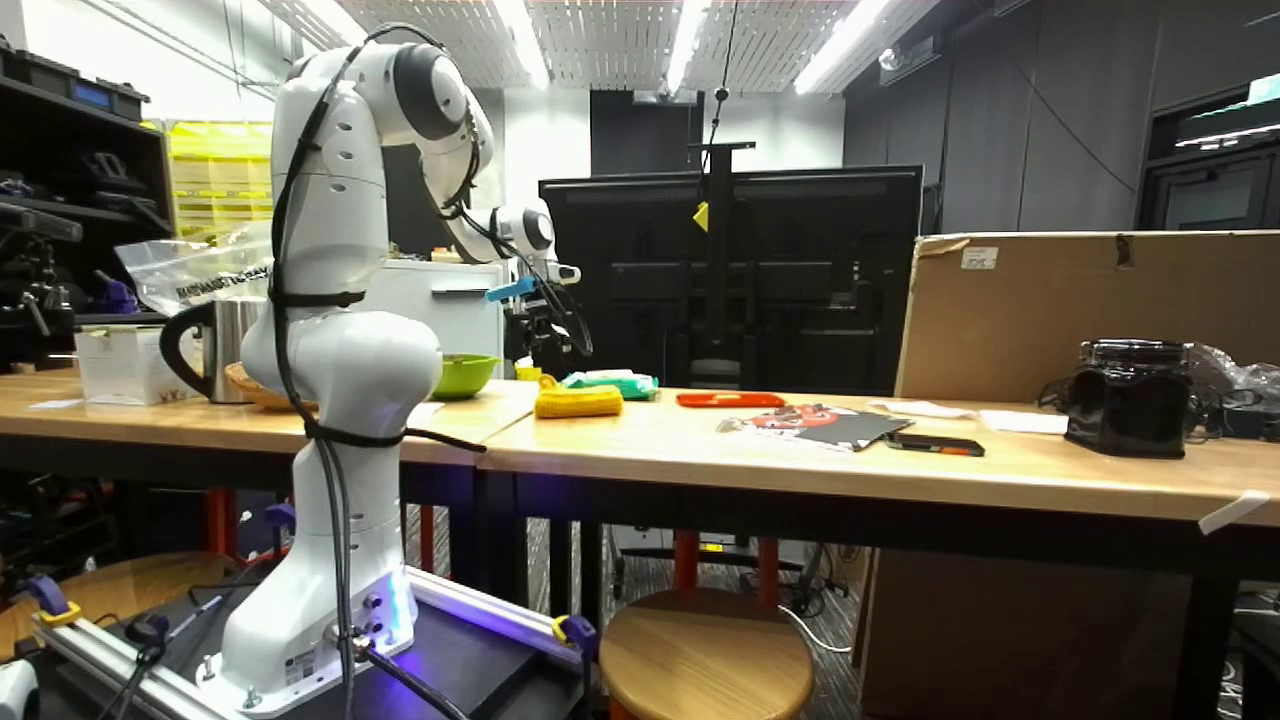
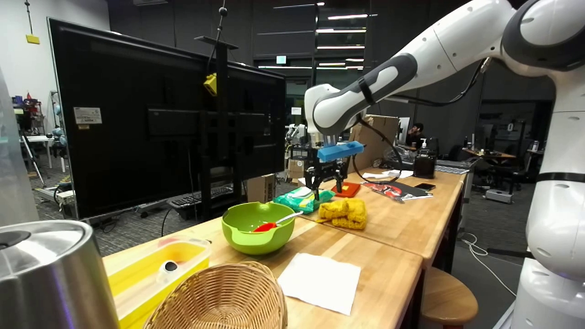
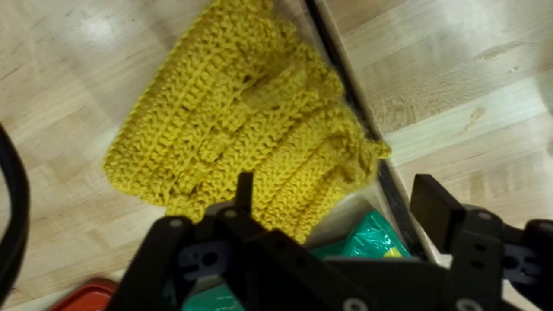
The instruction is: Fold the yellow cloth in half.
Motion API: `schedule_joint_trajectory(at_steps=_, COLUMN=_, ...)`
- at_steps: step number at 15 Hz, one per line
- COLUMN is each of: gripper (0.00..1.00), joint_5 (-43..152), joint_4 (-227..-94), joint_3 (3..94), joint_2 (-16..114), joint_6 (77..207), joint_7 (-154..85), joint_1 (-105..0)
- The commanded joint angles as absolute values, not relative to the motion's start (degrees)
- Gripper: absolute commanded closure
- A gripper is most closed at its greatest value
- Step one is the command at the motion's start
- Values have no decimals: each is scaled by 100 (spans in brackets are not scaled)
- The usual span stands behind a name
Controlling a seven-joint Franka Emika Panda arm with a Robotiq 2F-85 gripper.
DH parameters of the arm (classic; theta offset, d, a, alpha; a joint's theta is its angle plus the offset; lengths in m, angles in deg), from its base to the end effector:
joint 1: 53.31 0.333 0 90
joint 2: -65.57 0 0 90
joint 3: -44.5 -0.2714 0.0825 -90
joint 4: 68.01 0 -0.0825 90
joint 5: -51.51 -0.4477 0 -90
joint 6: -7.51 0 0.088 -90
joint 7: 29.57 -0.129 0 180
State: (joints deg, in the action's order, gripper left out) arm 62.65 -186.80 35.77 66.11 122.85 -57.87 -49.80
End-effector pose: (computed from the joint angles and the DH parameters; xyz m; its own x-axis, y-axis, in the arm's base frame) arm 0.5851 0.1113 0.3339 0.9816 -0.1885 0.0302 -0.1908 -0.9652 0.1786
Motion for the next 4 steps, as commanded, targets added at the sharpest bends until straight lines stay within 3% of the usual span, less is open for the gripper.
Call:
schedule_joint_trajectory(at_steps=1, gripper=0, joint_5=5915, joint_4=-18716, joint_3=3600, joint_2=6925, joint_6=12089, joint_7=-5780, joint_1=-4797)
schedule_joint_trajectory(at_steps=4, gripper=0, joint_5=5953, joint_4=-18663, joint_3=3613, joint_2=6791, joint_6=12191, joint_7=-5794, joint_1=-4770)
